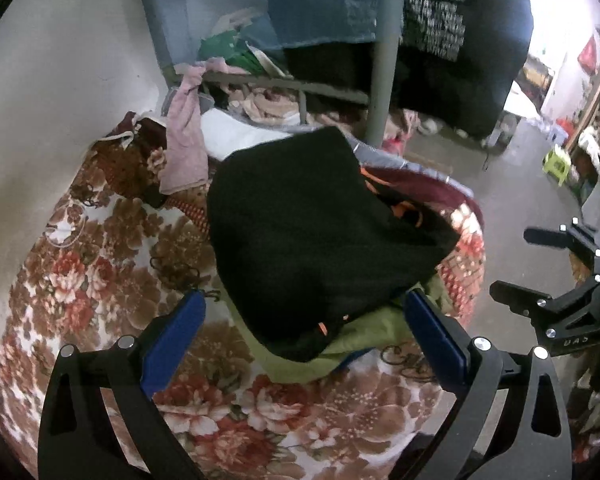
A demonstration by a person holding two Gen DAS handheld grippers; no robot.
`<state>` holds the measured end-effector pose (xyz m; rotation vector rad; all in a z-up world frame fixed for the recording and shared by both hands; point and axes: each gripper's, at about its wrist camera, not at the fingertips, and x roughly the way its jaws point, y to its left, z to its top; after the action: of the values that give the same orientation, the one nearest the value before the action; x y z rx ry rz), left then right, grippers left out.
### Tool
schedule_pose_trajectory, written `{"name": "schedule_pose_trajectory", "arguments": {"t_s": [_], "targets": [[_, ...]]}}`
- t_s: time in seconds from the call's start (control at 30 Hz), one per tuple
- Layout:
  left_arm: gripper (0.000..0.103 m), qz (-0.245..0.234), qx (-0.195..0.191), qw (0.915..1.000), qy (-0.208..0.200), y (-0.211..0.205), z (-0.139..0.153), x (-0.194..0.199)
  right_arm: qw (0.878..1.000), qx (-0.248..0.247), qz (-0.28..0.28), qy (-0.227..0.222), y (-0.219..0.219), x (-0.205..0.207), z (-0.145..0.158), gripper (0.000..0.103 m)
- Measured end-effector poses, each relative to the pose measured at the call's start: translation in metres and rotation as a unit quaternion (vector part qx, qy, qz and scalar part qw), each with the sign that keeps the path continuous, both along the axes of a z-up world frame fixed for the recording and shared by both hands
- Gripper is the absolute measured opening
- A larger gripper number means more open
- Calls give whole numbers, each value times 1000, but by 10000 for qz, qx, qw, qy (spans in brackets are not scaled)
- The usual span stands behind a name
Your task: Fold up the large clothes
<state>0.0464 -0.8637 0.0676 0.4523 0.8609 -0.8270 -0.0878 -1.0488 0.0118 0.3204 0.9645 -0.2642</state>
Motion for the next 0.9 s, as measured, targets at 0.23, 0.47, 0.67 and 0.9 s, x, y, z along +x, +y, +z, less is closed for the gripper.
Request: {"name": "schedule_pose_trajectory", "arguments": {"t_s": [0.23,0.47,0.67,0.9], "targets": [[98,247,-396,9973,-574,29,20,-32,9981,-141,-541,-267,35,-33,34,98],[98,844,-423,9920,-843,36,30,-66,9986,-243,166,-429,44,-36,44,98],[98,1674,-405,9824,-721,31,22,-83,9946,-393,779,-568,30,-41,42,98],[98,1871,-368,9804,-496,19,12,-102,9934,-230,951,-601,7,-50,37,98]]}}
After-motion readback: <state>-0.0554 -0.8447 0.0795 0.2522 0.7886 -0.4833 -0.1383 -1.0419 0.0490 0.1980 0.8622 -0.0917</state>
